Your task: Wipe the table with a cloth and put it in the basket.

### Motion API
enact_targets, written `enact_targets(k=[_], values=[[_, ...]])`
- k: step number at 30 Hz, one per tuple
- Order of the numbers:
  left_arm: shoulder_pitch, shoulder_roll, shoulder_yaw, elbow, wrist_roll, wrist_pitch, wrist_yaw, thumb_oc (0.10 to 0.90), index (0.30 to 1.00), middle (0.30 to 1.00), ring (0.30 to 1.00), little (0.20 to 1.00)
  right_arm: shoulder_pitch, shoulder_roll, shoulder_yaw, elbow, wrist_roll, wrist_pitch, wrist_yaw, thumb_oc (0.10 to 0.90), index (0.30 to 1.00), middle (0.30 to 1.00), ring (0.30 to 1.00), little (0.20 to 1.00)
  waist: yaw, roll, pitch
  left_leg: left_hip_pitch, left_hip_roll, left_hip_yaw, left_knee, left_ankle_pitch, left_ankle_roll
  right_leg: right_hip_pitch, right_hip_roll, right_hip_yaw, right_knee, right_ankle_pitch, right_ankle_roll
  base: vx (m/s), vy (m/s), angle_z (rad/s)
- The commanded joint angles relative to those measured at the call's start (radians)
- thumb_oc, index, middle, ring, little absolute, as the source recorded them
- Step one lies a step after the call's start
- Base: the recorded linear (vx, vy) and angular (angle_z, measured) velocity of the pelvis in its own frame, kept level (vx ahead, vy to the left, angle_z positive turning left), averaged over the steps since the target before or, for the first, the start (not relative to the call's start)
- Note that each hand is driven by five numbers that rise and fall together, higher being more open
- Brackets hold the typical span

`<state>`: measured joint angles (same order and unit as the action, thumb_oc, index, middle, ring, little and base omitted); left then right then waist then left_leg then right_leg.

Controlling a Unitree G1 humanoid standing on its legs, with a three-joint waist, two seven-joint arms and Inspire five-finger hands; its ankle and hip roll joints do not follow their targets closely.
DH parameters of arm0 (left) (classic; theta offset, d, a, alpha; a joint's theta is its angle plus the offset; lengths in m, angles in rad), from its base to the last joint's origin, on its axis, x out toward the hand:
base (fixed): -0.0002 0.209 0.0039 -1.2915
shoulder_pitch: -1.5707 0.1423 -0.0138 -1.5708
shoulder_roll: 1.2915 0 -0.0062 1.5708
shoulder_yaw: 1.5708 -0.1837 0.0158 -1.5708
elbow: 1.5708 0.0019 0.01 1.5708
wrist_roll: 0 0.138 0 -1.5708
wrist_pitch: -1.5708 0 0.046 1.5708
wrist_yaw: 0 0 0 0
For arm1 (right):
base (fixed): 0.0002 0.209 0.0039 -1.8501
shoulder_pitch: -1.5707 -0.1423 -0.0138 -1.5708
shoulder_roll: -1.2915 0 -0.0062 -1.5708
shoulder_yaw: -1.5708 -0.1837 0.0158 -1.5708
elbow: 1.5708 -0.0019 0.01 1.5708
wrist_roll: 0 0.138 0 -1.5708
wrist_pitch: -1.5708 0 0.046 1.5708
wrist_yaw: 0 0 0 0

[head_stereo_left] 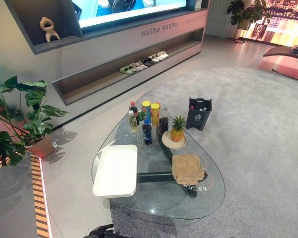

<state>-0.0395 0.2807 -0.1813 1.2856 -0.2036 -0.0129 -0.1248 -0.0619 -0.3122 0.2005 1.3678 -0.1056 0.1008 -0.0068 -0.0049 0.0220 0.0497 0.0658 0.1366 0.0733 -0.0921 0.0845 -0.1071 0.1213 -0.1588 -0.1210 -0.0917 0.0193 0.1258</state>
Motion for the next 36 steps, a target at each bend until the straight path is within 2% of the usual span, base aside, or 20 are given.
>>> enact_targets(k=[1, 6, 11, 17, 21, 31, 36], values=[[-0.081, 0.031, 0.019, 0.046, -0.008, -0.037, -0.005, 0.8, 0.9, 0.9, 0.9, 0.9, -0.058, -0.024, -0.003, 0.047, 0.023, 0.006, -0.023, 0.8, 0.9, 0.9, 0.9, 0.9, 0.0, -0.011, 0.055, 0.032, -0.052, 0.034, 0.005, -0.081, 0.033, -0.003, 0.004, -0.069, 0.004, 0.012, 0.001, 0.1, -0.012, 0.0], [-0.105, 0.043, 0.008, 0.02, -0.066, -0.041, 0.014, 0.8, 0.9, 0.9, 0.9, 0.9, -0.089, -0.051, 0.005, 0.022, 0.059, 0.023, -0.031, 0.8, 0.9, 0.9, 0.9, 0.9, -0.004, -0.003, 0.117, -0.018, -0.058, 0.034, 0.005, -0.062, 0.034, -0.062, 0.0, -0.052, 0.004, 0.037, 0.003, -0.03, 0.008, -0.01], [-0.241, 0.079, 0.014, 0.003, -0.159, -0.054, 0.041, 0.8, 0.9, 0.9, 0.9, 0.9, -0.224, -0.08, 0.022, 0.011, 0.13, 0.039, -0.07, 0.8, 0.9, 0.9, 0.9, 0.9, -0.018, 0.013, 0.279, -0.163, -0.073, 0.023, 0.005, -0.013, 0.044, -0.225, 0.01, -0.004, 0.013, 0.089, -0.011, -0.32, 0.015, -0.08], [-0.368, 0.143, 0.008, -0.007, -0.265, -0.045, 0.021, 0.8, 0.9, 0.9, 0.9, 0.9, -0.316, -0.132, 0.045, -0.011, 0.182, 0.05, -0.06, 0.8, 0.9, 0.9, 0.9, 0.9, -0.022, 0.007, 0.402, -0.3, -0.09, -0.009, 0.006, 0.028, 0.05, -0.382, 0.027, 0.034, 0.075, 0.086, -0.023, -0.18, -0.005, -0.06], [-0.411, 0.135, -0.02, -0.049, -0.306, -0.05, 0.019, 0.8, 0.9, 0.9, 0.9, 0.9, -0.362, -0.153, 0.049, -0.027, 0.214, 0.052, -0.073, 0.8, 0.9, 0.9, 0.9, 0.9, -0.018, 0.006, 0.457, -0.392, -0.099, -0.022, 0.074, 0.028, 0.052, -0.472, 0.029, 0.037, 0.144, 0.075, -0.032, -0.2, 0.002, -0.04], [-0.462, 0.125, -0.019, -0.071, -0.381, -0.073, 0.025, 0.8, 0.9, 0.9, 0.9, 0.9, -0.422, -0.165, 0.034, -0.057, 0.282, 0.054, -0.124, 0.8, 0.9, 0.9, 0.9, 0.9, -0.011, 0.002, 0.47, -0.68, -0.125, -0.047, 0.388, -0.042, 0.069, -0.736, 0.046, 0.033, 0.442, -0.02, -0.065, -0.1, -0.025, 0.08], [-0.464, 0.139, 0.004, -0.093, -0.406, -0.063, 0.034, 0.8, 0.9, 0.9, 0.9, 0.9, -0.437, -0.176, 0.021, -0.072, 0.287, 0.028, -0.143, 0.8, 0.9, 0.9, 0.9, 0.9, -0.007, 0.003, 0.47, -0.771, -0.113, -0.056, 0.512, -0.087, 0.074, -0.83, 0.059, 0.043, 0.575, -0.075, -0.078, -0.01, -0.043, 0.1]])
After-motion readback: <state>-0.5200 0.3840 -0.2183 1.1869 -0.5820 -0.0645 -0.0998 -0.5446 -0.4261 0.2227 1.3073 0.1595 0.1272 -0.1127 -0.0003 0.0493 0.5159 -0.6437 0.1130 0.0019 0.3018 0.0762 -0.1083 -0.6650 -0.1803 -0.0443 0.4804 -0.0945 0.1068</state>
